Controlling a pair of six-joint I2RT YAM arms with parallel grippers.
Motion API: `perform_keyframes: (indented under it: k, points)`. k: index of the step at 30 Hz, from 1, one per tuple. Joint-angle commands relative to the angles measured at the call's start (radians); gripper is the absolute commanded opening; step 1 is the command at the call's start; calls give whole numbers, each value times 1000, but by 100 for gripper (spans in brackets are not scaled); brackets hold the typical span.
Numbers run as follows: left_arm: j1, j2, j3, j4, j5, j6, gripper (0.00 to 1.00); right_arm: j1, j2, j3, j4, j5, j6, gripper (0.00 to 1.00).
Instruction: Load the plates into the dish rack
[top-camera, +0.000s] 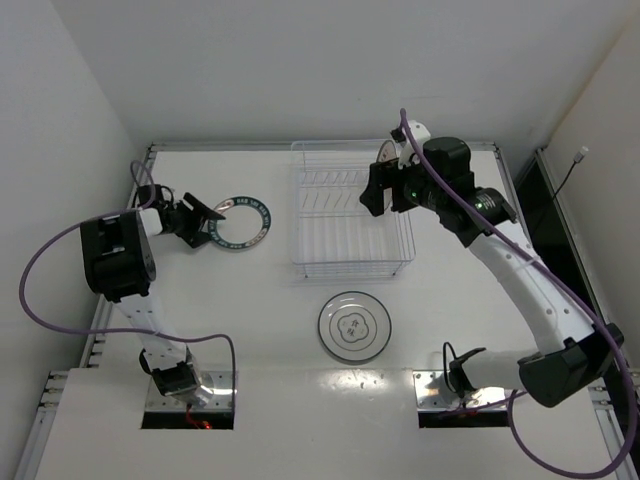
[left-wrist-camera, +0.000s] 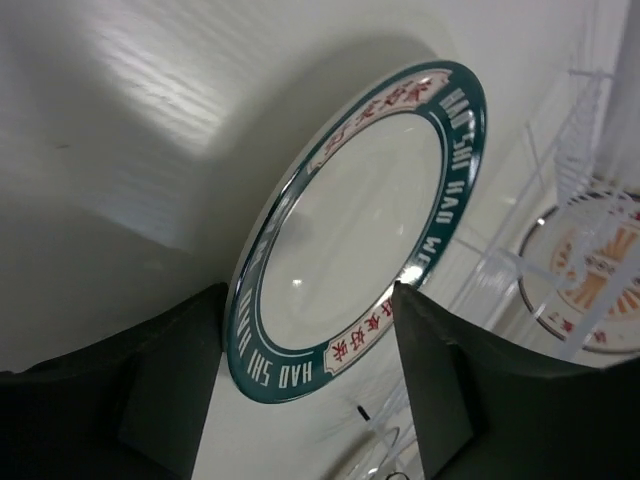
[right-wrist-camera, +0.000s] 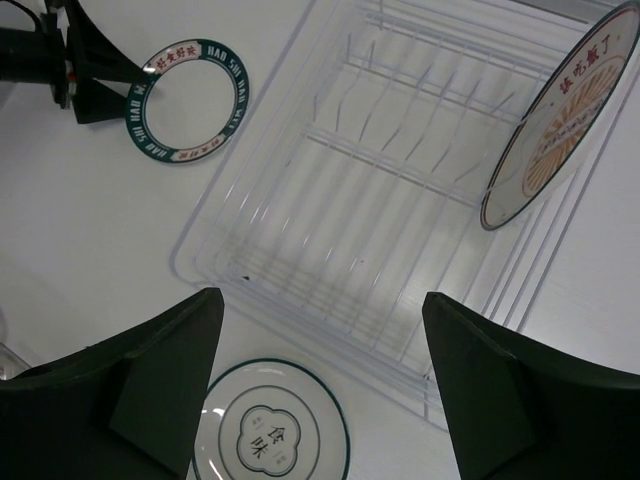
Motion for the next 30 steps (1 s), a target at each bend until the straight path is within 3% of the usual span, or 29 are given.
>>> perform_keyframes:
  k: [1,5,7,8,12,20,26,30]
  points:
    - [-13,113,-86,78,163,-15,63,-2,-54,25,5,9,-29,79]
    - [-13,102,-86,87,174,-15,59,-2,-63,25,-6,51,-39,80]
    - [-13,102,-86,97,197,-6,48,-2,-63,25,-17,65,-48,80]
    - [-13,102,-86,107,211,-6,31,-2,-63,25,-17,75,-48,80]
    - [-13,91,-86,118,220,-6,0,-11,-63,15,-35,66,-48,80]
    - [-13,-81,-138,227,211,-47,0,-11,-54,-5,-44,13,-39,80]
    - [-13,-238,-274,610,331,-199,0,-11,-45,-14,-35,-15,-39,80]
    - [-13,-260,-376,1013,418,-456,0,-11,-45,-24,-17,-44,-39,80]
